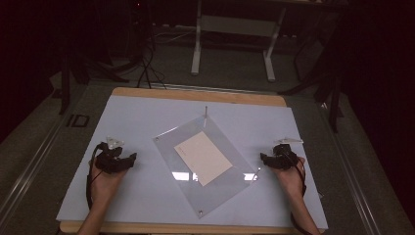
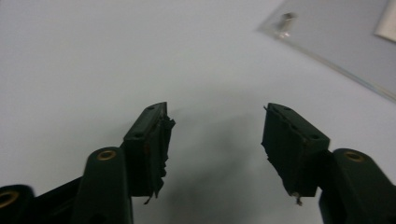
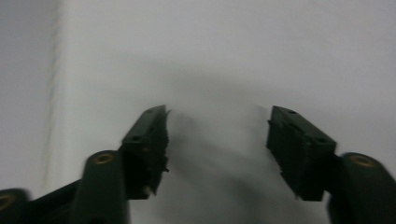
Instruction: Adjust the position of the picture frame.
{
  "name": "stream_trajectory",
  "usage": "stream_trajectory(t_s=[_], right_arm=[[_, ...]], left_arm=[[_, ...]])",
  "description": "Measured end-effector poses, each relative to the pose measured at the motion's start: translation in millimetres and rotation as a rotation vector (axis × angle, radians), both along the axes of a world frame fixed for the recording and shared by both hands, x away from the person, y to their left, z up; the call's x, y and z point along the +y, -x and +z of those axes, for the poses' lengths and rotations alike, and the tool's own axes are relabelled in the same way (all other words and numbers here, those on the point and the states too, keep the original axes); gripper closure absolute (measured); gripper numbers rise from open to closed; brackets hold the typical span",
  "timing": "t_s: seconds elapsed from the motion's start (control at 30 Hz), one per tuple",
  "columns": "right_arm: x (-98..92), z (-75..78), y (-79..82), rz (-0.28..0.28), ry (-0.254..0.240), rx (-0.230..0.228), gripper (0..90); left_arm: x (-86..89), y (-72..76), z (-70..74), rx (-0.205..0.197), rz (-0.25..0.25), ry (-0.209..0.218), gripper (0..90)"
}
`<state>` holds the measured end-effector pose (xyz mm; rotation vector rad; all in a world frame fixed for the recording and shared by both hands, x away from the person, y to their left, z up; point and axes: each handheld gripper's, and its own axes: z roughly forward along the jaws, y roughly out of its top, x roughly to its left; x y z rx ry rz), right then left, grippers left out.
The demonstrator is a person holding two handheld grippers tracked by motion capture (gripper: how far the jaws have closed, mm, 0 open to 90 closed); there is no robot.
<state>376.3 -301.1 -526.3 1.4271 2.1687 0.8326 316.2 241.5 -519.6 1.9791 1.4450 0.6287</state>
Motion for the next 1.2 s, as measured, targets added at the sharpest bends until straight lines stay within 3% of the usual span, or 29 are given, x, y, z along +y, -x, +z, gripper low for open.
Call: stream_trajectory(t_s=[0.03,0.07,0.2,0.33,0.67,0.97,1.0,1.2], right_arm=[[0.0,0.0,0.0,0.000,0.000,0.000,42.4],[2.4,2.8,2.8,0.060,0.012,0.015,49.5],[4.2,5.1,6.4,0.102,0.016,0.046,52.7],[3.8,7.3,8.3,0.126,0.035,0.060,52.9],[4.4,22.8,20.7,0.230,0.017,0.035,58.0],[9.6,28.8,34.8,0.297,0.046,0.028,65.0],[9.7,29.2,38.8,0.310,0.050,0.029,67.3],[9.9,29.0,46.2,0.321,0.052,0.035,67.5]], left_arm=[[0.0,0.0,0.0,0.000,0.000,0.000,41.8],[-3.2,-4.9,2.3,0.009,-0.056,0.027,42.4],[-8.1,-15.1,5.8,0.044,-0.108,0.040,44.5],[-10.1,-22.0,9.9,0.056,-0.129,0.065,44.5],[-25.6,-41.9,30.5,0.005,-0.210,0.056,48.4],[-42.4,-57.7,31.5,-0.001,-0.248,0.053,51.3],[-48.5,-65.1,30.1,0.000,-0.259,0.061,51.7],[-56.6,-72.5,28.7,0.009,-0.269,0.052,51.8]])
